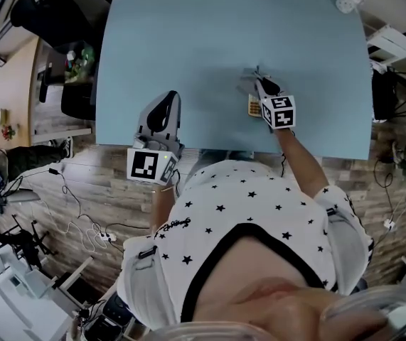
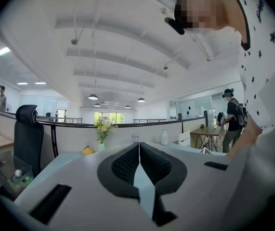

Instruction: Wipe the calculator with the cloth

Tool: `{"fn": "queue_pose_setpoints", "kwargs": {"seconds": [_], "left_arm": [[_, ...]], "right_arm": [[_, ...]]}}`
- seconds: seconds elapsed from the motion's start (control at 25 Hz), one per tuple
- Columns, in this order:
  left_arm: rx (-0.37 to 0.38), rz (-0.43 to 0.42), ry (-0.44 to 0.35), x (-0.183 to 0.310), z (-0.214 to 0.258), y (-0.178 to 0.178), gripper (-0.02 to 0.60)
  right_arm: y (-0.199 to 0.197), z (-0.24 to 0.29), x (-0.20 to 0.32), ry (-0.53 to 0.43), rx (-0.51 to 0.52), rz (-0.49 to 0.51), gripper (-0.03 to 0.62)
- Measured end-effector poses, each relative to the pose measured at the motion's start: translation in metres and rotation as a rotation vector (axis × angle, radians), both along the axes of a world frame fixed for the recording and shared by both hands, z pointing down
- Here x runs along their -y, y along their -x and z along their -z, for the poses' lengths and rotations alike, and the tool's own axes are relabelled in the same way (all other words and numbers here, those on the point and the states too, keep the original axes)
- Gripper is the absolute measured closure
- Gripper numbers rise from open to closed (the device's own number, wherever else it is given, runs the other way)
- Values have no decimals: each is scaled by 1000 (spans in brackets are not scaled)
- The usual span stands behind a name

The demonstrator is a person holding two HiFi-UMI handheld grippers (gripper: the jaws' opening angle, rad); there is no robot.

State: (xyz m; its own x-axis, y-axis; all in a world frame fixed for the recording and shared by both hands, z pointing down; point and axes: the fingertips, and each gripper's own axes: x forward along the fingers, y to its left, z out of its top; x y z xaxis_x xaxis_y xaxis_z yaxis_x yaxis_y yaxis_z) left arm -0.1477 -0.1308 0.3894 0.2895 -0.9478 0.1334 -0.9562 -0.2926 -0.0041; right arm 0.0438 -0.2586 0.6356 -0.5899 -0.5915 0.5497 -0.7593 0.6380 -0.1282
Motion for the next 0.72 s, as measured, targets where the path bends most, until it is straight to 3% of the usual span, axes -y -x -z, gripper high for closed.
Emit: {"fn": "queue_pose_setpoints", "kwargs": {"seconds": [0.72], "left_arm": [[-15, -122, -10, 24, 0, -30, 551]], "right_arm": [[-83, -14, 3, 27, -53, -219, 562]]}}
